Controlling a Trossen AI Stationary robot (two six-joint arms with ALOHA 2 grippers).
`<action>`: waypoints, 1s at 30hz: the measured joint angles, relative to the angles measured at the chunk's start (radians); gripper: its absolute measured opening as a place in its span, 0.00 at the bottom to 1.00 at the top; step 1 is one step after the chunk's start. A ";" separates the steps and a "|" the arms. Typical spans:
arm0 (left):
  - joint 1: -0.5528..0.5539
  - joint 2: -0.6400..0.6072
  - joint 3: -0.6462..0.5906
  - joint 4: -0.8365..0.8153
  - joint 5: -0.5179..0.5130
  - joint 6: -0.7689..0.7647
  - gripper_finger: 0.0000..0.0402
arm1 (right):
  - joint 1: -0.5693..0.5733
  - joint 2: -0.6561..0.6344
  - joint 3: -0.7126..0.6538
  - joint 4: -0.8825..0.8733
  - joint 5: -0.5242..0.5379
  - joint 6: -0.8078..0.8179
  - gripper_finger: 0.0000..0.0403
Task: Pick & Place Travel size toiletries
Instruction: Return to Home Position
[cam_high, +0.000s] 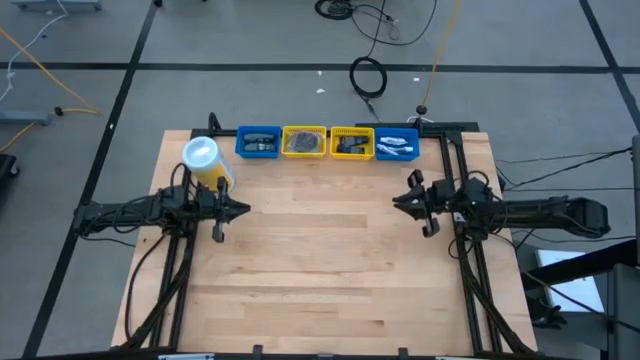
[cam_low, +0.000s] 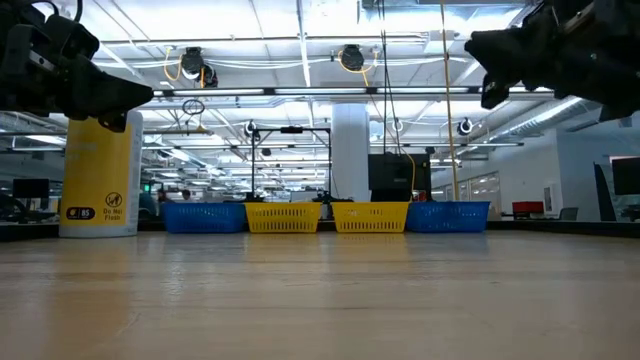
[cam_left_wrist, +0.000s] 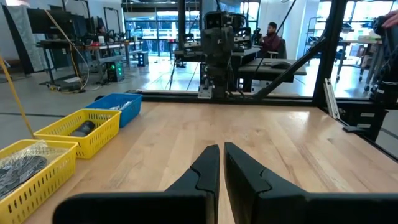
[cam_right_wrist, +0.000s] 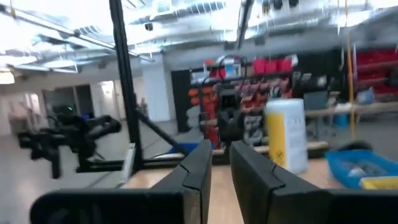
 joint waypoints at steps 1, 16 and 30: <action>0.000 0.000 0.000 0.000 0.000 0.000 0.06 | 0.003 -0.018 0.000 -0.014 0.008 0.014 0.12; 0.000 0.000 0.000 0.001 0.000 0.000 0.06 | 0.025 -0.501 -0.001 -0.860 0.439 0.114 0.12; 0.000 0.000 0.000 0.001 0.000 0.000 0.06 | 0.295 -0.708 -0.001 -1.006 0.422 -0.145 0.12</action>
